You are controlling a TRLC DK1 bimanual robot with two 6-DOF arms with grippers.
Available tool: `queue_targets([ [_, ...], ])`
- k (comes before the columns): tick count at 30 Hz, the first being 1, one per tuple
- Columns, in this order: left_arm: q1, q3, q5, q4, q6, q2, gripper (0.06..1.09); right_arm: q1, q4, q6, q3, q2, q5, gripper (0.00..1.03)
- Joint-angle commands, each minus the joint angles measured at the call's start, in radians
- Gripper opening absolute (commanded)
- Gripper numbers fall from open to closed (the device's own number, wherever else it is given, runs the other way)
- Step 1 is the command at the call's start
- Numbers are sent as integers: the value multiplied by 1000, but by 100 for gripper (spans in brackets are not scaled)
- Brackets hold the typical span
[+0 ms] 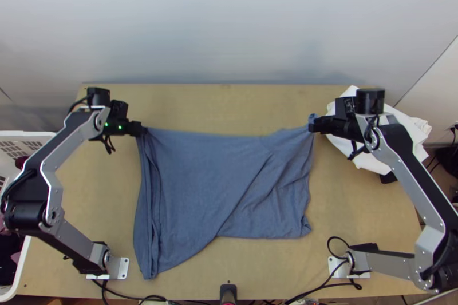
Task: Fold the t-shirt
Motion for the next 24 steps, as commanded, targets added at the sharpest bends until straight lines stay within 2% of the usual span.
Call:
queue_targets([
  [1, 3, 159, 33, -62, 1, 54, 101, 39, 11, 3, 28, 69, 13, 3],
  [2, -2, 164, 33, -72, 1, 43, 104, 46, 9, 3, 23, 70, 13, 3],
  [7, -23, 202, 35, -167, 7, 6, 104, 57, 6, 3, 5, 63, 13, 3],
  [16, -112, 158, 27, -228, 48, 0, 103, 69, 3, -1, -6, 58, 13, 3],
  [21, -166, 129, 1, -187, 108, 49, 93, 68, 3, -1, -6, 63, 15, 3],
  [24, -174, 113, -1, -187, 156, 66, 91, 65, 3, -2, -9, 63, 15, 3],
])
